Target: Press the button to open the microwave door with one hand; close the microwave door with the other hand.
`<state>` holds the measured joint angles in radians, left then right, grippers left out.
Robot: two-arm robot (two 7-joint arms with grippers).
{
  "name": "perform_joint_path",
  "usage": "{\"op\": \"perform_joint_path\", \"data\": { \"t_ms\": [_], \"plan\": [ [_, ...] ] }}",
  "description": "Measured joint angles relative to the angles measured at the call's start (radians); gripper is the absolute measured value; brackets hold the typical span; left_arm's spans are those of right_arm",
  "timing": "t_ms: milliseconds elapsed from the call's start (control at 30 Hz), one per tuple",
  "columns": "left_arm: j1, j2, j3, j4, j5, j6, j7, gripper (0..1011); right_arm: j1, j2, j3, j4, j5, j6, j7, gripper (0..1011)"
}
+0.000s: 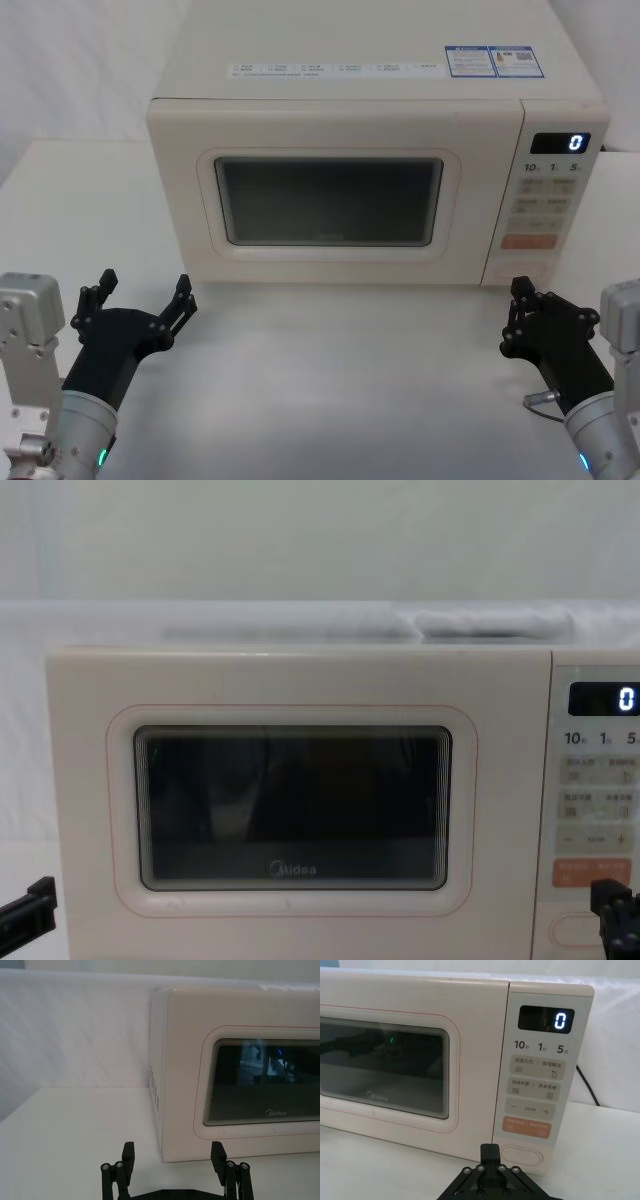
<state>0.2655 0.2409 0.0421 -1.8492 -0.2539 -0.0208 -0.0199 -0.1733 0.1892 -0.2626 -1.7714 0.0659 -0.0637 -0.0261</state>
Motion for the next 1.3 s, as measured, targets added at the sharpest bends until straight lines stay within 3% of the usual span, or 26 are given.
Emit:
{"op": "perform_joint_path", "data": {
  "t_ms": [567, 1000, 1167, 1300],
  "plan": [
    [0.000, 0.000, 0.000, 0.000, 0.000, 0.000, 0.000, 1001, 0.002, -0.002, 0.002, 0.000, 0.000, 0.004, 0.004, 0],
    [0.000, 0.000, 0.000, 0.000, 0.000, 0.000, 0.000, 1001, 0.053, -0.007, 0.035, -0.035, 0.003, 0.175, 0.100, 0],
    [0.000, 0.000, 0.000, 0.000, 0.000, 0.000, 0.000, 1001, 0.061, -0.003, 0.050, -0.039, 0.004, 0.214, 0.126, 0],
    [0.000, 0.000, 0.000, 0.000, 0.000, 0.000, 0.000, 1001, 0.078, 0.005, 0.075, -0.016, 0.038, 0.237, 0.180, 0]
  ]
}}
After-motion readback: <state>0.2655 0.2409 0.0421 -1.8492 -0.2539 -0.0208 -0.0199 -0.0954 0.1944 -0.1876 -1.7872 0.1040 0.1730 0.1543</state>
